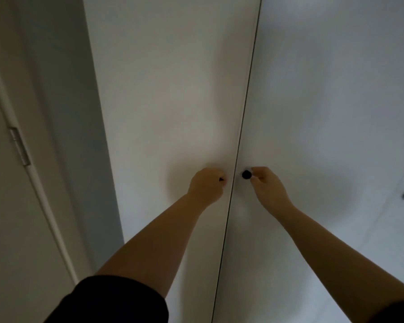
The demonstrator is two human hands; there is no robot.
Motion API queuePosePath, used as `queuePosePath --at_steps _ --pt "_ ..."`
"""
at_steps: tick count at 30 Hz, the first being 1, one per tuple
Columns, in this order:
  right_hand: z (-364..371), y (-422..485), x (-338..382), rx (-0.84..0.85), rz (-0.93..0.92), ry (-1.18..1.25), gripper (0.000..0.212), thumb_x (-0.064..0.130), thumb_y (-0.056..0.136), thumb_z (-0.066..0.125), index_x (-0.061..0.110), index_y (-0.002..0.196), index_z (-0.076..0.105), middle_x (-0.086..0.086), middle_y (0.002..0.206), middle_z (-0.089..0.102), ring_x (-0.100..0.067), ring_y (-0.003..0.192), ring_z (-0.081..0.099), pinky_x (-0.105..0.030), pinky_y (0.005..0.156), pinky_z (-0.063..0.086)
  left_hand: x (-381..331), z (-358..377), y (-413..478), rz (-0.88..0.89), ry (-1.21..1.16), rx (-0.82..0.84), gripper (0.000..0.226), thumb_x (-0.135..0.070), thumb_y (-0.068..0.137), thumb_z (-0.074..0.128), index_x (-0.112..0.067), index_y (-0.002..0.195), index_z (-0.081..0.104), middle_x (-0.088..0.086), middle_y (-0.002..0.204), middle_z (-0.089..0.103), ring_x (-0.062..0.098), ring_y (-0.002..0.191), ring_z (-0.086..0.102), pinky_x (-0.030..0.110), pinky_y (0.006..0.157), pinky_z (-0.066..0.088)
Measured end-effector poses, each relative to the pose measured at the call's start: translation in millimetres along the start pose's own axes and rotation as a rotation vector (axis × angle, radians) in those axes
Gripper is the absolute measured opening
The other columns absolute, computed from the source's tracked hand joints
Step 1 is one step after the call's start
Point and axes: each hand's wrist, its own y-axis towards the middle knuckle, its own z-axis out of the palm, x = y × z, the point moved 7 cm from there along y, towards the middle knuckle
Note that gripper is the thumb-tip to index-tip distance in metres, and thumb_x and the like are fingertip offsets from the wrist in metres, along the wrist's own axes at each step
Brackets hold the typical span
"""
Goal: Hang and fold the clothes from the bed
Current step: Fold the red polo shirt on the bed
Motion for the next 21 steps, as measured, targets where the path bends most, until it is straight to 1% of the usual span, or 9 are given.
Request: queuePosePath --at_steps 3,4,7,8,11,14,17,19,21 --pt "8 23 -11 0.069 -0.011 -0.05 0.034 0.013 0.093 0.05 0.012 0.126 0.055 -0.005 0.12 0.057 -0.02 0.107 0.055 -0.021 0.085 0.036 3 12 21 -0.014 0.032 -0.03 0.014 -0.007 0.087 0.055 -0.007 0.084 0.068 0.008 0.092 0.064 0.026 0.088 0.058 0.029 0.073 0.043" --pt "11 29 -12 0.085 -0.025 -0.073 0.032 0.01 0.092 0.051 0.01 0.123 0.057 -0.007 0.119 0.058 -0.023 0.109 0.056 -0.021 0.085 0.036 4 15 27 -0.016 0.046 -0.04 0.014 -0.008 0.088 0.055 -0.008 0.085 0.068 0.007 0.092 0.064 0.025 0.088 0.058 0.028 0.073 0.043" --pt "18 39 -11 0.114 -0.072 -0.117 0.023 0.001 0.087 0.05 0.001 0.106 0.062 -0.012 0.106 0.061 -0.027 0.097 0.057 -0.019 0.072 0.035 5 20 40 -0.026 0.076 -0.048 0.015 -0.008 0.089 0.054 -0.008 0.084 0.067 0.004 0.084 0.063 0.025 0.085 0.059 0.027 0.07 0.043" --pt "19 41 -11 0.118 -0.075 -0.119 0.023 -0.001 0.086 0.049 0.0 0.104 0.062 -0.013 0.104 0.062 -0.027 0.096 0.056 -0.02 0.071 0.035 5 21 44 -0.022 0.083 -0.047 0.015 -0.009 0.09 0.053 -0.009 0.083 0.066 0.003 0.082 0.061 0.025 0.083 0.059 0.026 0.069 0.041" --pt "22 44 -16 0.153 -0.077 -0.131 0.025 0.0 0.086 0.049 0.003 0.109 0.061 -0.01 0.109 0.061 -0.025 0.1 0.055 -0.02 0.075 0.034 9 25 46 -0.021 0.12 0.015 0.015 -0.017 0.094 0.05 -0.013 0.088 0.063 0.0 0.081 0.057 0.024 0.082 0.059 0.026 0.067 0.038" --pt "21 46 -15 0.155 -0.119 -0.175 0.029 0.007 0.091 0.052 0.007 0.12 0.057 -0.007 0.12 0.057 -0.022 0.11 0.053 -0.013 0.08 0.031 4 24 39 0.115 0.3 0.007 0.017 -0.028 0.098 0.043 -0.016 0.104 0.053 -0.002 0.079 0.055 0.024 0.074 0.06 0.027 0.061 0.041" --pt "11 45 1 0.108 -0.224 -0.269 0.033 0.009 0.092 0.053 0.006 0.125 0.055 -0.009 0.125 0.052 -0.023 0.116 0.049 -0.015 0.087 0.032 -15 6 35 0.224 0.318 -0.106 0.029 -0.028 0.097 0.041 -0.013 0.122 0.048 0.003 0.092 0.062 0.024 0.07 0.06 0.031 0.059 0.048" --pt "1 44 14 0.094 -0.287 -0.321 0.04 0.008 0.09 0.053 0.007 0.13 0.051 -0.009 0.13 0.048 -0.023 0.122 0.045 -0.02 0.096 0.033 -33 -11 35 0.291 0.307 -0.189 0.03 -0.023 0.096 0.042 -0.011 0.121 0.052 0.006 0.107 0.06 0.024 0.081 0.061 0.031 0.064 0.049" --pt "-10 39 31 0.09 -0.315 -0.339 0.045 0.008 0.09 0.053 0.009 0.135 0.046 -0.008 0.135 0.044 -0.021 0.126 0.041 -0.021 0.1 0.031 -48 -27 35 0.341 0.278 -0.247 0.033 -0.02 0.094 0.046 -0.009 0.125 0.053 0.009 0.122 0.056 0.026 0.101 0.059 0.034 0.075 0.05"
